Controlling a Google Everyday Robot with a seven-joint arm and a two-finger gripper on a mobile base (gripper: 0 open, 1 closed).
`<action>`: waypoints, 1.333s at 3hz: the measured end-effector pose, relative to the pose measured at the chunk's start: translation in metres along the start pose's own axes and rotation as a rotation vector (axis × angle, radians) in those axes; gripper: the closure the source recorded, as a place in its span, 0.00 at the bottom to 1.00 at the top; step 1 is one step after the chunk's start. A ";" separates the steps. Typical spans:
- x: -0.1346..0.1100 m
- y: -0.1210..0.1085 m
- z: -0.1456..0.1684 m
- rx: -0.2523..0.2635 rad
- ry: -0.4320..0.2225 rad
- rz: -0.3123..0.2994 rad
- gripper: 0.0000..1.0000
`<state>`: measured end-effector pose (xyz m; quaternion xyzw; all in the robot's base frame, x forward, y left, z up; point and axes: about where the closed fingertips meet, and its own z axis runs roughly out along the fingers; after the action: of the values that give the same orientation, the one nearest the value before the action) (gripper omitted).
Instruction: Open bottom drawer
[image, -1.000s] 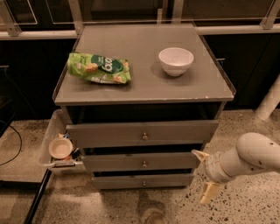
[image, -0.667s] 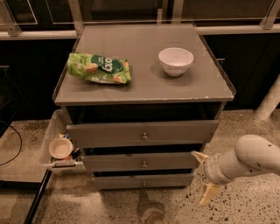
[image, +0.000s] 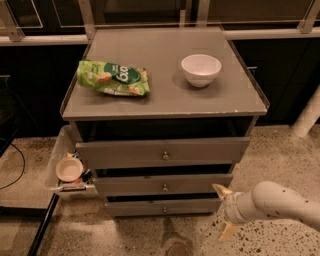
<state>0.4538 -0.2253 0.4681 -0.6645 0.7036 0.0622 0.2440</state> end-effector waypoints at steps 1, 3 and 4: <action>0.021 -0.021 0.033 0.117 -0.018 -0.036 0.00; 0.038 -0.050 0.063 0.189 -0.073 -0.050 0.00; 0.035 -0.047 0.062 0.194 -0.066 -0.073 0.00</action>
Offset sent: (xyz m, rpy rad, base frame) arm 0.0893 -0.0209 -0.0837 0.1294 -0.2331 -0.0015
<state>0.5158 -0.2360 0.4101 -0.6605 0.6732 0.0069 0.3322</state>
